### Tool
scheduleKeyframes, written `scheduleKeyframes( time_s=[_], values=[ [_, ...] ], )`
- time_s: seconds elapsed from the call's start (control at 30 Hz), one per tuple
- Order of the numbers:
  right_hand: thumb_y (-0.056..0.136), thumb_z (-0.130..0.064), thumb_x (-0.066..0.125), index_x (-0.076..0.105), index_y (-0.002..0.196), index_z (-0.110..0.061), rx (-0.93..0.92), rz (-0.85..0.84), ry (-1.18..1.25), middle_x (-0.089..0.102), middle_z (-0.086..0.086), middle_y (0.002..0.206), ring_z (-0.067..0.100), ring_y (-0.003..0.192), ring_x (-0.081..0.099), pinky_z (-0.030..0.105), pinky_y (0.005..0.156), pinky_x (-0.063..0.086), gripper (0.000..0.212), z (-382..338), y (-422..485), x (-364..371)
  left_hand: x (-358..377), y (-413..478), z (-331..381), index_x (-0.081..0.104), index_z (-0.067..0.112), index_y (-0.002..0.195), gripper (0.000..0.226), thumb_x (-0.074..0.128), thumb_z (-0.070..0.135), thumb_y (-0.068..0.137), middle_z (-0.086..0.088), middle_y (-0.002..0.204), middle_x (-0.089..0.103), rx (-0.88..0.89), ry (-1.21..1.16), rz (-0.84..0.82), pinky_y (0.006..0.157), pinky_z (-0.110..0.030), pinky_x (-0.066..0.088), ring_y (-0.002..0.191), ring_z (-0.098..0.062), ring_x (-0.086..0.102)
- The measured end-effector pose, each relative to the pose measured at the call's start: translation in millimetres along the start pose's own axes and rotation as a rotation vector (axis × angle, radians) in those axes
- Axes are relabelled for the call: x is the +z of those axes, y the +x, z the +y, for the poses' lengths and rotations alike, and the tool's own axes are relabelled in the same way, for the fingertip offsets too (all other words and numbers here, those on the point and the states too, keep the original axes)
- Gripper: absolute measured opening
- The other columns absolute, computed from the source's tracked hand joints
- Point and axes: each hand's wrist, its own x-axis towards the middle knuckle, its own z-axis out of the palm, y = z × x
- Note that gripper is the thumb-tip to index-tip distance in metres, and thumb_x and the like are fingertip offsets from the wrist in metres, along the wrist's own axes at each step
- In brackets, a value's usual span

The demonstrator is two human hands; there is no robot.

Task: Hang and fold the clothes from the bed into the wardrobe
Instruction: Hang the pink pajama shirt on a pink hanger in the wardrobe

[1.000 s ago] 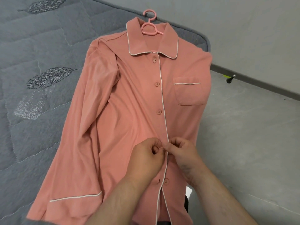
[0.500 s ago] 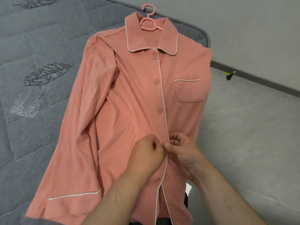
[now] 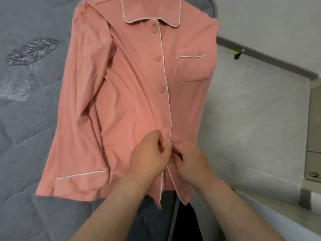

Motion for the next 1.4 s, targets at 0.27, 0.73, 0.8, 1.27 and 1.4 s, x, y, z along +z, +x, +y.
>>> scheduleKeyframes(
  time_s=[0.27,0.73,0.8,1.27,1.4],
  values=[
    [0.079,-0.02,0.063,0.066,0.079,-0.027,0.012,-0.027,0.026,0.056,-0.014,0.081,0.001,0.079,0.05,0.016,0.072,0.04,0.007,2.4,-7.3,3.8,-2.3,-1.0,-16.5,0.053,0.021,0.08,0.006,0.054,0.015,0.08,0.003,0.082,0.055,0.123,-0.054,-0.057,0.069,-0.036,0.045,0.077,-0.02,0.054],
    [0.082,-0.006,0.065,0.065,0.073,-0.02,0.427,0.122,0.586,0.067,-0.003,0.07,0.004,0.062,0.06,0.021,0.061,0.049,0.017,-30.3,-16.1,19.2,-10.7,-29.5,-22.1,0.052,0.016,0.066,0.014,0.059,0.015,0.078,0.002,0.057,0.053,-0.041,-0.219,-0.148,0.053,-0.025,0.039,0.052,-0.006,0.044],
    [0.084,-0.002,0.063,0.066,0.074,-0.018,0.442,0.098,0.651,0.069,0.001,0.073,0.009,0.067,0.063,0.026,0.064,0.053,0.02,-30.9,-18.4,21.7,-9.5,-32.7,-19.1,0.055,0.014,0.067,0.011,0.061,0.014,0.076,-0.003,0.061,0.058,-0.057,-0.27,-0.137,0.056,-0.031,0.043,0.055,-0.009,0.049],
    [0.085,0.01,0.061,0.067,0.078,-0.002,0.469,0.078,0.866,0.07,0.007,0.07,0.011,0.064,0.065,0.022,0.061,0.054,0.015,-30.0,-18.2,15.0,-8.3,-41.4,-14.8,0.065,0.014,0.062,0.018,0.064,0.007,0.079,-0.001,0.059,0.063,-0.064,-0.385,-0.082,0.053,-0.025,0.043,0.054,-0.004,0.05],
    [0.083,0.01,0.064,0.071,0.066,-0.014,0.494,0.075,0.906,0.072,0.007,0.07,0.016,0.065,0.068,0.027,0.065,0.058,0.03,-29.0,-19.4,10.8,-18.1,-36.6,-16.5,0.068,0.009,0.065,0.035,0.048,-0.001,0.091,-0.012,0.066,0.07,-0.174,-0.622,-0.254,0.051,-0.026,0.05,0.058,-0.015,0.062]
  ],
)
